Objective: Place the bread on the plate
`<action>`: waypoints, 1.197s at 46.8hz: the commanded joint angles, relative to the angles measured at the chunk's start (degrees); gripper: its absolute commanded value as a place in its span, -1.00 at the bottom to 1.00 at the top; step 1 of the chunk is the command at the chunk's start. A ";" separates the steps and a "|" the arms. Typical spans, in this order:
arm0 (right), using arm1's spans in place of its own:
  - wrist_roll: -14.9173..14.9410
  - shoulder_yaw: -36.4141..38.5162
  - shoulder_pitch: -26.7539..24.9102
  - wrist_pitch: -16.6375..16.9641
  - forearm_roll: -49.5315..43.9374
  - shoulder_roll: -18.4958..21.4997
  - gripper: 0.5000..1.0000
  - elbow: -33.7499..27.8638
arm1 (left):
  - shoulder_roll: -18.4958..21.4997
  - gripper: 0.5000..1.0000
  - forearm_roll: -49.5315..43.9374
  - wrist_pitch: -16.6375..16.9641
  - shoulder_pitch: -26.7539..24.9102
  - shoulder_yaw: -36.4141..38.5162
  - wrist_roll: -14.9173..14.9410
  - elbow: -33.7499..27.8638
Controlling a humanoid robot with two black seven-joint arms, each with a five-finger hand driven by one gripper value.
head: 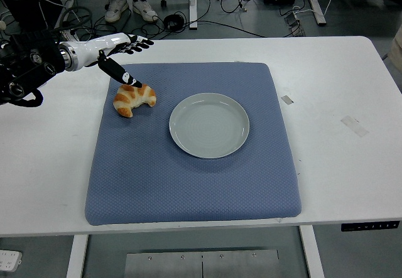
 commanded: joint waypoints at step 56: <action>0.05 -0.09 -0.01 0.00 0.00 0.00 1.00 -0.03 | -0.19 0.63 -0.07 0.01 4.91 1.95 -0.08 0.07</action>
